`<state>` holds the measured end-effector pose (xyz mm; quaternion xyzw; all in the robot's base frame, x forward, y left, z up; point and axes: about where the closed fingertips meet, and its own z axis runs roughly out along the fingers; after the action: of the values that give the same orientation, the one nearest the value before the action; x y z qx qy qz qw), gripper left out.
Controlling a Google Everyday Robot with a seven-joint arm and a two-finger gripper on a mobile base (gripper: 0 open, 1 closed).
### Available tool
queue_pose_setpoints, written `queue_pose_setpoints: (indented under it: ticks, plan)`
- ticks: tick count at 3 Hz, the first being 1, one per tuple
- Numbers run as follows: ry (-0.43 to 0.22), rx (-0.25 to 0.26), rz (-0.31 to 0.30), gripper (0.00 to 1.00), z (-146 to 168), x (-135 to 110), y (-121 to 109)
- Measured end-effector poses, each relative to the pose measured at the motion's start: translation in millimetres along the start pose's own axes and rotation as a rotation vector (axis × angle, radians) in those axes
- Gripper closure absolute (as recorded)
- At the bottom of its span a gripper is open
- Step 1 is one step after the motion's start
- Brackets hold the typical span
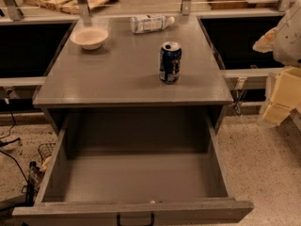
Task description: Place pepsi can into top drawer
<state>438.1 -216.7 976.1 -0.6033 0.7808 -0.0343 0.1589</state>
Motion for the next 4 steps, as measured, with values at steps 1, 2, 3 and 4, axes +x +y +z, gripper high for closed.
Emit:
queue_pose_setpoints:
  ticks: [1, 2, 3, 4]
  plan:
    - [0.0, 0.0, 0.0, 0.0, 0.0, 0.0, 0.0]
    - [-0.037, -0.006, 0.002, 0.0, -1.0, -3.3, -12.9]
    - [-0.099, -0.026, -0.011, 0.0, 0.5, -9.7, -29.6]
    - [-0.135, -0.042, -0.027, 0.0, 1.6, -13.3, -35.3]
